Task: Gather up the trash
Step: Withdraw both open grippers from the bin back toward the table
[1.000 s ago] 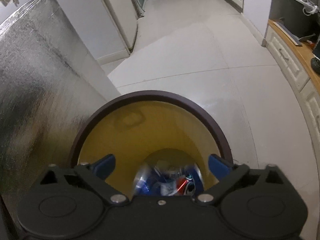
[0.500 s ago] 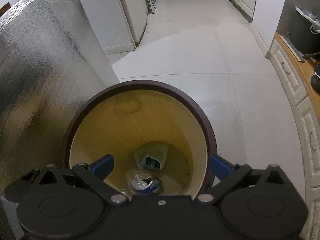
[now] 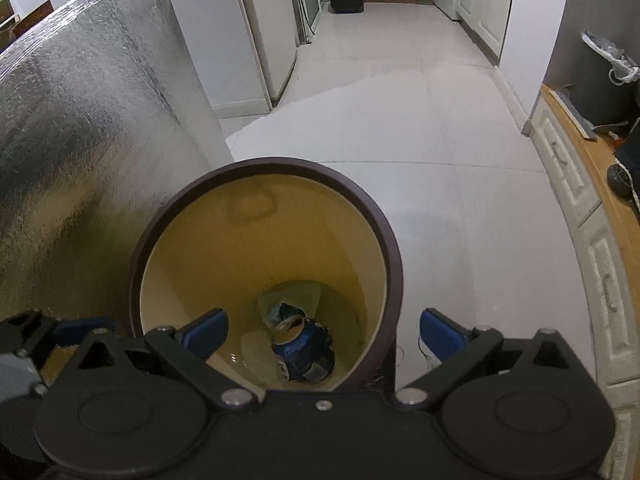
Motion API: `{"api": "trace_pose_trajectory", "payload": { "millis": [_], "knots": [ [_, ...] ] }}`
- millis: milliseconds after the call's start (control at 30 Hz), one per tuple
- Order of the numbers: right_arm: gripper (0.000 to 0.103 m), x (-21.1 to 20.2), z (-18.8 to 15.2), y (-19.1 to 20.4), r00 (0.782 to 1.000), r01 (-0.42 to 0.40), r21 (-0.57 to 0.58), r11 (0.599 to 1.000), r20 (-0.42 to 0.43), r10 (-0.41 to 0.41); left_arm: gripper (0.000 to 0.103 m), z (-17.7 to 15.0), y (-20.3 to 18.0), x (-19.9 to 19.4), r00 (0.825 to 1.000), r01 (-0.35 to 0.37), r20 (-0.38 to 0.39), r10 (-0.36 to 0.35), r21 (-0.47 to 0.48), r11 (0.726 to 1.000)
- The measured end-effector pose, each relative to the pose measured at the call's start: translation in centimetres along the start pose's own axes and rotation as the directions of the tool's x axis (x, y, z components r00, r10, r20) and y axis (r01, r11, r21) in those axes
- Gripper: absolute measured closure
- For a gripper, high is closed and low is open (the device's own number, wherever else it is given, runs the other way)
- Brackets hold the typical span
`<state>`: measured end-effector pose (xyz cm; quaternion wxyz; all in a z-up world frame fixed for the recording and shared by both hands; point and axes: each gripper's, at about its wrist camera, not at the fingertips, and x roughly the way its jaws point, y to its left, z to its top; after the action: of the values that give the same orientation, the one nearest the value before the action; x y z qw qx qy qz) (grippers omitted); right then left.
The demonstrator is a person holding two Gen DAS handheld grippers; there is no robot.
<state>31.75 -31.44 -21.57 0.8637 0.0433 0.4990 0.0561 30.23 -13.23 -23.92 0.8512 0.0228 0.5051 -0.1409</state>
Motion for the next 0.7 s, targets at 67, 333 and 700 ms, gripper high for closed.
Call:
{"api": "trace_pose_trajectory", "payload": {
  "millis": [67, 333, 700],
  "knots": [
    [0.0, -0.3, -0.3, -0.1, 1.0, 0.001, 0.001, 1.0, 0.003, -0.001, 0.0, -0.2, 0.3, -0.5, 1.0, -0.012, 0.004, 0.012, -0.007, 1.0],
    [0.0, -2.0, -1.9, -0.3, 1.0, 0.012, -0.009, 1.0, 0.022, -0.012, 0.0, -1.1, 0.9, -2.1, 0.998, -0.064, 0.014, 0.064, -0.031, 0.997],
    [0.0, -5.1, -4.3, -0.4, 0.998, 0.048, -0.027, 0.998, 0.045, -0.047, 0.0, -1.9, 0.9, -5.0, 0.994, -0.089, 0.056, 0.091, -0.032, 0.995]
  ]
}}
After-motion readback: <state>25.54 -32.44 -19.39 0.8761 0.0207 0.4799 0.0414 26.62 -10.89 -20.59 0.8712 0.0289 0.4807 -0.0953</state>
